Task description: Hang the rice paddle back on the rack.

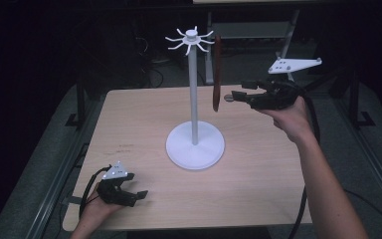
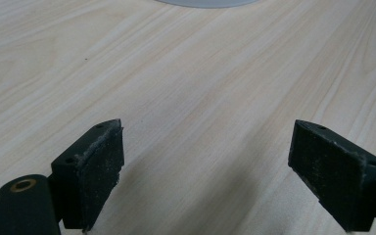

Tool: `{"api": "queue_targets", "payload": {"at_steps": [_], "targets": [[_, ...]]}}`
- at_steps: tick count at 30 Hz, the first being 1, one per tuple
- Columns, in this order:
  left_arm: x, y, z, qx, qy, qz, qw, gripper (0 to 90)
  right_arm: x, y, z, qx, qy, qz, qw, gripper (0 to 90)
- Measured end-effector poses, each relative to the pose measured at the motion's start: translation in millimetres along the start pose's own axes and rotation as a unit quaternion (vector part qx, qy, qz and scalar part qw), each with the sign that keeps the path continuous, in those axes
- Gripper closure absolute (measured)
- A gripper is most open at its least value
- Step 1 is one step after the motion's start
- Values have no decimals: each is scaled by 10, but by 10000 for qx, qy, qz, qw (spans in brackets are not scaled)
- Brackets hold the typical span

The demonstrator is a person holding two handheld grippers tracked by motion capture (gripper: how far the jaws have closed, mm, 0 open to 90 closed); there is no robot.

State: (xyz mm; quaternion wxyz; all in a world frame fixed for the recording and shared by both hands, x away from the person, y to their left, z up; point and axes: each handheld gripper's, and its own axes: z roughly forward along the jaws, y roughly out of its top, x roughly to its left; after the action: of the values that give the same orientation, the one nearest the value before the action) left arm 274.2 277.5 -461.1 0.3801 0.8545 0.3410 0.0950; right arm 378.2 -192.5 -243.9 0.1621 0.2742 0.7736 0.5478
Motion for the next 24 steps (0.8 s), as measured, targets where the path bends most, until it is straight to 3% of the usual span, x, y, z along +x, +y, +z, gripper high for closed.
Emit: {"api": "queue_targets", "payload": {"at_steps": [2,3,7,8,14,24], "targets": [[9,-4,-6,64,-2,50,10000,129,-6,-52,-7,17,-16,37,10000,422],[13,-14,0,5,-6,-24,10000,129,-19,-176,-18,85,-61,98,9999,416],[23,-21,-20,-21,9,-22,10000,129,-37,-330,-34,154,-124,134,9997,405],[18,-30,-24,-49,10,-91,9999,129,-42,-447,-53,201,-194,155,9995,396],[40,-29,-23,-16,-15,-65,10000,129,-49,-674,-107,279,-326,253,9988,371],[29,-17,-14,0,-16,-10,10000,129,-23,-1208,-195,595,-466,479,9960,346]]}}
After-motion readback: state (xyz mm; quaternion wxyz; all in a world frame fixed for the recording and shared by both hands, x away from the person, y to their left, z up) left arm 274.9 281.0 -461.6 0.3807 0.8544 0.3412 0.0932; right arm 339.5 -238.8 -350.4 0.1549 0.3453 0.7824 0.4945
